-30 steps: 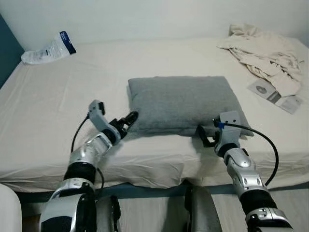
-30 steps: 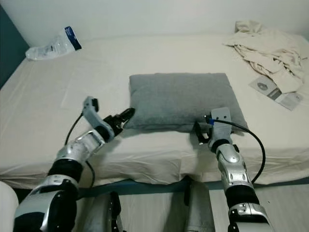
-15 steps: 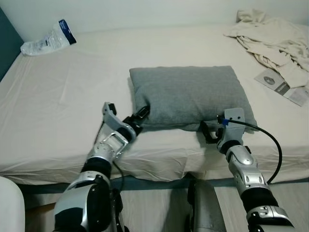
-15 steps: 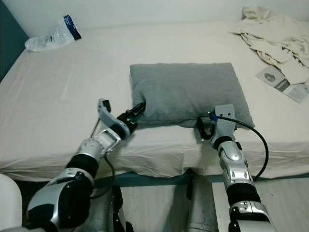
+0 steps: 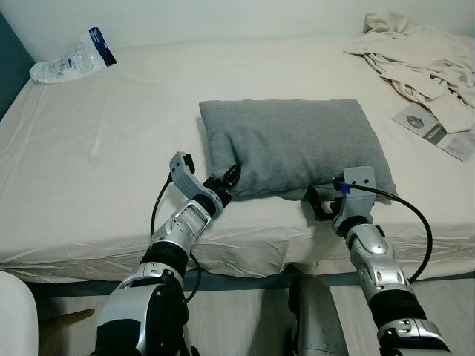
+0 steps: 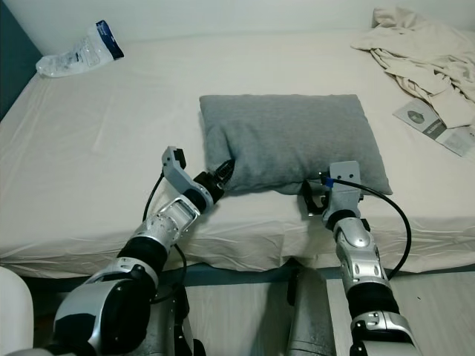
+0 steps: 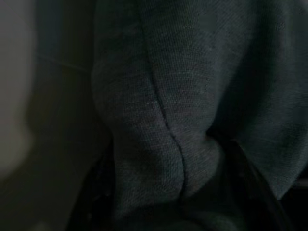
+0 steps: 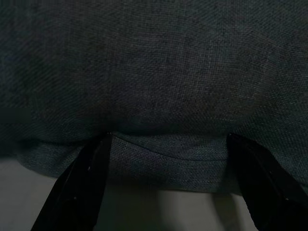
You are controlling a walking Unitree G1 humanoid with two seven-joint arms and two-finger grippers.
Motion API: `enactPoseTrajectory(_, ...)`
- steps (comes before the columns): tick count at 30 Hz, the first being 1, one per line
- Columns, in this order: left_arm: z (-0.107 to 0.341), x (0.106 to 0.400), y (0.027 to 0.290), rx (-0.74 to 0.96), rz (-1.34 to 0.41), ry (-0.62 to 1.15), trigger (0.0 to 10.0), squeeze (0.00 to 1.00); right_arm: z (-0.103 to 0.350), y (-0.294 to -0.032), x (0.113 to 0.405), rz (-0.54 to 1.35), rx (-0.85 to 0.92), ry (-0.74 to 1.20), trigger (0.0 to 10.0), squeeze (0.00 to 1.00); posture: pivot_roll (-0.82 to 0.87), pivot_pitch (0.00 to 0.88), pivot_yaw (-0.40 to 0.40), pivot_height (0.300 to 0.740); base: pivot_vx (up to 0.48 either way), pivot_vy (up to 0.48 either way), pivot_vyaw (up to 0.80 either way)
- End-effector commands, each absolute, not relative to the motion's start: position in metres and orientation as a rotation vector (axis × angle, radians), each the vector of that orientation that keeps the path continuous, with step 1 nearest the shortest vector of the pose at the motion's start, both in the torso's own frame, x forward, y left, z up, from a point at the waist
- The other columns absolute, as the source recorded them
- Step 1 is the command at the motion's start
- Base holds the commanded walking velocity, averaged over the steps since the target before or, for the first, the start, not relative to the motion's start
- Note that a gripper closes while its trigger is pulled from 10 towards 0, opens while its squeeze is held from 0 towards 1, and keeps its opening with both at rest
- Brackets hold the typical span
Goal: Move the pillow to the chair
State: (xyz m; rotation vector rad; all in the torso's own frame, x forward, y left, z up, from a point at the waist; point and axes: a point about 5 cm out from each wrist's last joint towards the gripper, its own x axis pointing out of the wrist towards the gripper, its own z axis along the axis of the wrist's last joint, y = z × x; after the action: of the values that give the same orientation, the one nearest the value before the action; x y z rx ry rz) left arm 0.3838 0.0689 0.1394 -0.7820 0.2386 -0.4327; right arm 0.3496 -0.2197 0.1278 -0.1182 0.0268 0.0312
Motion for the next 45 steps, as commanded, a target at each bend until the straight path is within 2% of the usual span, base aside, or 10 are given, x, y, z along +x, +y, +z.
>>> enactPoseTrajectory(1, 0.119, 0.376, 0.067, -0.689, -0.412, 0.346, 0.0, 0.00, 0.120, -0.217, 0.346, 0.046, -0.094, 0.067, 10.0, 0.00, -0.06, 0.316, 0.090, 0.554, 0.000, 0.000, 0.00)
enactPoseTrajectory(5, 0.116, 0.377, 0.074, -0.651, -0.385, 0.346, 0.0, 0.00, 0.126, -0.219, 0.346, 0.062, -0.087, 0.060, 10.0, 0.00, -0.05, 0.313, 0.088, 0.554, 0.000, 0.000, 0.00)
enactPoseTrajectory(9, 0.118, 0.378, 0.089, -0.651, -0.443, 0.359, 0.0, 0.00, 0.164, -0.208, 0.330, 0.359, -0.024, -0.008, 10.0, 0.00, -0.05, 0.298, 0.083, 0.554, 0.000, 0.000, 0.00)
enactPoseTrajectory(13, 0.120, 0.377, 0.095, -0.654, -0.493, 0.370, 0.0, 0.00, 0.182, -0.213, 0.323, 0.411, -0.009, -0.048, 10.0, 0.00, -0.05, 0.297, 0.083, 0.554, 0.000, 0.000, 0.00)
enactPoseTrajectory(20, 0.120, 0.370, 0.112, -0.608, -0.646, 0.472, 0.0, 0.00, 0.219, -0.250, 0.330, 0.260, 0.041, -0.151, 10.0, 0.00, -0.06, 0.296, 0.085, 0.554, 0.000, 0.000, 0.00)
enactPoseTrajectory(23, 0.121, 0.356, 0.132, -0.533, -0.841, 0.552, 0.0, 0.00, 0.209, -0.289, 0.342, -0.010, -0.004, -0.042, 10.0, 0.00, -0.06, 0.296, 0.082, 0.554, 0.000, 0.000, 0.00)
enactPoseTrajectory(27, 0.127, 0.349, 0.138, -0.536, -0.943, 0.566, 0.0, 0.00, 0.202, -0.298, 0.344, -0.081, -0.014, -0.002, 10.0, 0.00, -0.05, 0.296, 0.082, 0.554, 0.000, 0.000, 0.00)
enactPoseTrajectory(31, 0.141, 0.321, 0.149, -0.478, -1.200, 0.593, 0.0, 0.00, 0.197, -0.312, 0.348, -0.188, 0.000, 0.031, 10.0, 0.00, -0.04, 0.295, 0.079, 0.554, 0.000, 0.000, 0.00)
enactPoseTrajectory(39, 0.155, 0.298, 0.165, -0.433, -1.358, 0.629, 0.0, 0.00, 0.195, -0.316, 0.358, -0.176, 0.075, 0.007, 10.0, 0.00, -0.02, 0.288, 0.076, 0.554, 0.000, 0.000, 0.00)
enactPoseTrajectory(45, 0.146, 0.298, 0.154, -0.387, -1.336, 0.627, 0.0, 0.00, 0.167, -0.285, 0.366, 0.047, 0.258, 0.058, 10.0, 0.00, -0.03, 0.286, 0.079, 0.554, 0.000, 0.000, 0.00)
